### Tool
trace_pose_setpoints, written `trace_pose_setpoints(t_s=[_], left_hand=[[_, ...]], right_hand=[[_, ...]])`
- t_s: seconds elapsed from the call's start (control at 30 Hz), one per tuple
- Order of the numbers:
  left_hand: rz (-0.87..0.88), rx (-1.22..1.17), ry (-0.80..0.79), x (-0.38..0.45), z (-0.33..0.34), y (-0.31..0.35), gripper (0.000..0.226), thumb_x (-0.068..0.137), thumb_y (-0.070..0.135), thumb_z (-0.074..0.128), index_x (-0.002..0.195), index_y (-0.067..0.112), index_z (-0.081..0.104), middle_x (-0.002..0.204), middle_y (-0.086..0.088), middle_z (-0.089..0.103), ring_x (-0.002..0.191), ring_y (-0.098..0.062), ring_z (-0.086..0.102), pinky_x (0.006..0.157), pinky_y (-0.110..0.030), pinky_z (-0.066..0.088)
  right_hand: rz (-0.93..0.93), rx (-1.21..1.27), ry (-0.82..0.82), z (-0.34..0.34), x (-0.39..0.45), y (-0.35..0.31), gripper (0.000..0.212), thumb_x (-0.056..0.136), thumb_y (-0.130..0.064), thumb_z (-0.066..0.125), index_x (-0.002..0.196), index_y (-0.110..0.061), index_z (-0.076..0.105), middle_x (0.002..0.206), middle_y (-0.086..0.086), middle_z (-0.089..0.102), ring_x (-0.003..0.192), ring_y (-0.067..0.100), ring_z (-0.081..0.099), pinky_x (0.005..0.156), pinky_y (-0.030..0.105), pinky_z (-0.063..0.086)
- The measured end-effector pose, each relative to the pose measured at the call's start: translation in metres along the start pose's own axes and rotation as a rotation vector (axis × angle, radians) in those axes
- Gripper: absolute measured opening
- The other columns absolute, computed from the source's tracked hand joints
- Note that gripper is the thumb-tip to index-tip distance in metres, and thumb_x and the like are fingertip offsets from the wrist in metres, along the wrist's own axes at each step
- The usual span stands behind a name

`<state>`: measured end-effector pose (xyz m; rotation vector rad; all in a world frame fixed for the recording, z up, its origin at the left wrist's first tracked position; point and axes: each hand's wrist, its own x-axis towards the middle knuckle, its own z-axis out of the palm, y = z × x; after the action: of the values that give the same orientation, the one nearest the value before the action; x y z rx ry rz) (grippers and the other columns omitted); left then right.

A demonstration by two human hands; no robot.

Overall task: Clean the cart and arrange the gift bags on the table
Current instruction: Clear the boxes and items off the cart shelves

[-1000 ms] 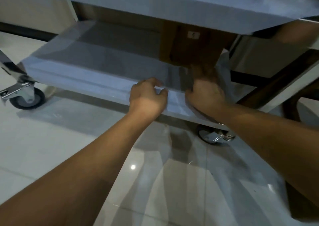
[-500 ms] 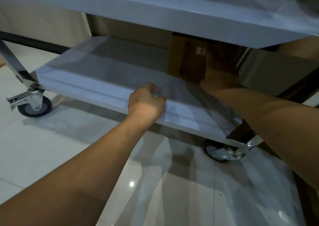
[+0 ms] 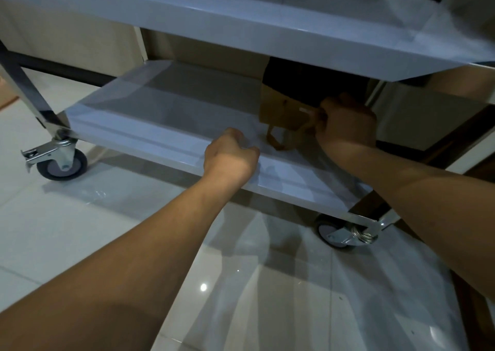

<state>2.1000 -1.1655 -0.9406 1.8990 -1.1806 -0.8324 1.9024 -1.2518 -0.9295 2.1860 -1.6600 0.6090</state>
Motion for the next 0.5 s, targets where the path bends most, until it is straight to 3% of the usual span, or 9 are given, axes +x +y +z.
trace_pose_setpoints(t_s=[0.1, 0.2, 0.27, 0.3, 0.33, 0.37, 0.43, 0.5], left_hand=[[-0.018, -0.152, 0.022, -0.004, 0.002, 0.006, 0.056, 0.097, 0.049, 0.061, 0.145, 0.025, 0.045, 0.139, -0.001, 0.055, 0.122, -0.025, 0.055, 0.09, -0.031, 0.044], [-0.031, -0.318, 0.027, -0.003, 0.0, 0.016, 0.065, 0.095, 0.06, 0.057, 0.147, 0.025, 0.042, 0.134, 0.0, 0.054, 0.119, -0.022, 0.055, 0.09, -0.03, 0.043], [-0.091, -0.419, -0.031, -0.002, 0.001, 0.022, 0.062, 0.088, 0.057, 0.066, 0.139, 0.025, 0.049, 0.127, -0.001, 0.057, 0.113, -0.026, 0.061, 0.094, -0.037, 0.053], [-0.113, -0.457, -0.054, 0.0, 0.004, 0.023, 0.048, 0.086, 0.048, 0.071, 0.125, 0.024, 0.057, 0.123, -0.004, 0.062, 0.107, -0.028, 0.065, 0.093, -0.042, 0.057], [-0.131, -0.496, -0.061, 0.002, 0.008, 0.023, 0.024, 0.088, 0.034, 0.073, 0.107, 0.025, 0.061, 0.117, -0.008, 0.066, 0.099, -0.03, 0.069, 0.088, -0.044, 0.06], [-0.159, -0.536, -0.063, 0.003, 0.011, 0.025, 0.015, 0.091, 0.019, 0.071, 0.093, 0.027, 0.058, 0.112, -0.012, 0.067, 0.091, -0.03, 0.072, 0.082, -0.043, 0.062], [-0.205, -0.578, -0.024, 0.007, 0.018, 0.024, 0.026, 0.093, 0.002, 0.064, 0.088, 0.026, 0.056, 0.108, -0.015, 0.067, 0.079, -0.028, 0.073, 0.072, -0.037, 0.064], [-0.203, -0.562, 0.019, 0.008, 0.02, 0.025, 0.027, 0.093, -0.001, 0.062, 0.093, 0.025, 0.055, 0.105, -0.013, 0.064, 0.073, -0.026, 0.072, 0.067, -0.034, 0.063]], right_hand=[[-0.151, 0.068, 0.085, -0.001, -0.022, -0.001, 0.029, 0.093, -0.029, 0.062, 0.09, -0.001, 0.069, 0.093, 0.022, 0.065, 0.077, 0.041, 0.063, 0.062, 0.037, 0.048], [-0.24, 0.154, 0.179, -0.008, -0.047, -0.003, 0.029, 0.089, -0.034, 0.065, 0.079, -0.007, 0.07, 0.082, 0.014, 0.066, 0.068, 0.034, 0.063, 0.057, 0.031, 0.046], [-0.312, 0.206, 0.204, -0.012, -0.063, -0.004, 0.032, 0.095, -0.035, 0.062, 0.074, -0.011, 0.068, 0.073, 0.007, 0.064, 0.062, 0.027, 0.061, 0.054, 0.025, 0.034], [-0.346, 0.223, 0.199, -0.016, -0.069, -0.004, 0.034, 0.097, -0.035, 0.058, 0.074, -0.012, 0.067, 0.07, 0.005, 0.062, 0.06, 0.025, 0.06, 0.053, 0.023, 0.03], [-0.365, 0.217, 0.157, -0.02, -0.073, -0.005, 0.035, 0.099, -0.036, 0.052, 0.079, -0.012, 0.067, 0.071, 0.004, 0.063, 0.059, 0.025, 0.061, 0.053, 0.022, 0.03], [-0.361, 0.182, 0.077, -0.025, -0.075, -0.008, 0.033, 0.099, -0.037, 0.048, 0.09, -0.013, 0.068, 0.077, 0.004, 0.065, 0.062, 0.027, 0.064, 0.053, 0.024, 0.036], [-0.286, 0.082, -0.147, -0.034, -0.072, -0.017, 0.033, 0.1, -0.038, 0.045, 0.124, -0.018, 0.057, 0.091, 0.005, 0.067, 0.076, 0.035, 0.067, 0.059, 0.033, 0.046], [-0.143, 0.094, -0.329, -0.039, -0.063, -0.025, 0.043, 0.099, -0.036, 0.048, 0.138, -0.024, 0.036, 0.092, 0.004, 0.062, 0.087, 0.037, 0.065, 0.067, 0.037, 0.045]])
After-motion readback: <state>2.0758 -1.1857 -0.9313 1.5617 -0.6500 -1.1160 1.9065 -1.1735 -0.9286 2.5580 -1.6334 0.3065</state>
